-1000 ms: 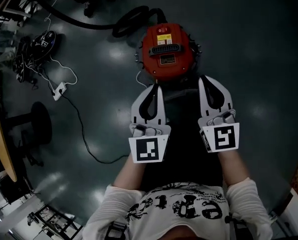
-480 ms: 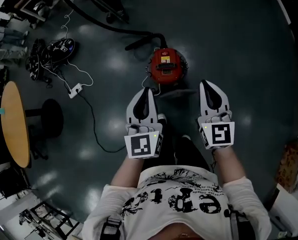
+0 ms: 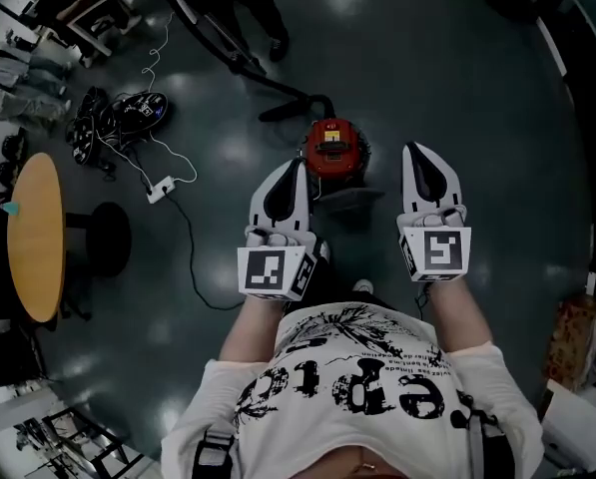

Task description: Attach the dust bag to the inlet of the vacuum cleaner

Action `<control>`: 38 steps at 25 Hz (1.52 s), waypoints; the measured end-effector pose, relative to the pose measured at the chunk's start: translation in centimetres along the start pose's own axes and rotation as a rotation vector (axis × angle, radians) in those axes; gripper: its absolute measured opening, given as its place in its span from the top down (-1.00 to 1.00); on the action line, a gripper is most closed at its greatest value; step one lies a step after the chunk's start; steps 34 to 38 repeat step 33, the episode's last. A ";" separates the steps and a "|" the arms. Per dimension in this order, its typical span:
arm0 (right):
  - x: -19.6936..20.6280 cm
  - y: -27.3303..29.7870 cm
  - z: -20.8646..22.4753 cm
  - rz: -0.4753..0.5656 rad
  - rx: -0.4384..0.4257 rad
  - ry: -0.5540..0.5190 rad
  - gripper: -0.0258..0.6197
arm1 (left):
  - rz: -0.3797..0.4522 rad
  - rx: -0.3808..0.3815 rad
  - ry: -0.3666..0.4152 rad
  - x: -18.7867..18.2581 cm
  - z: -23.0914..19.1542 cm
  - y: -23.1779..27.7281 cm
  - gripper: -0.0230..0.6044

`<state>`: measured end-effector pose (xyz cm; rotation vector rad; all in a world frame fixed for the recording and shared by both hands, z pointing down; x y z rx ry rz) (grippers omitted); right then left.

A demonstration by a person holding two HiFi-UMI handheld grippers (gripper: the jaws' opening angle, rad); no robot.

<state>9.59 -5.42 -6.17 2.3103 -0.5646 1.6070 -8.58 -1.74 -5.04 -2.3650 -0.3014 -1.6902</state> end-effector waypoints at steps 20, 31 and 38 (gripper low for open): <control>-0.7 -0.1 -2.5 0.058 -0.042 -0.001 0.92 | 0.097 0.071 0.075 -3.1 1.2 0.2 0.91; -0.8 0.1 -1.5 0.054 -0.043 0.005 0.92 | 0.124 0.054 0.088 -4.2 0.5 1.1 0.91; -0.7 0.0 -1.3 0.055 -0.043 0.008 0.92 | 0.120 0.052 0.122 -4.0 0.9 1.1 0.91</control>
Point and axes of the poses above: the fingertips, and each gripper's own axes: y forward along the fingers, z to its right, x out of its underside, the point moved 2 cm from there along -y, backward along the fingers, and after that the axes turned 11 degrees about -y, right-handed, at the moved point
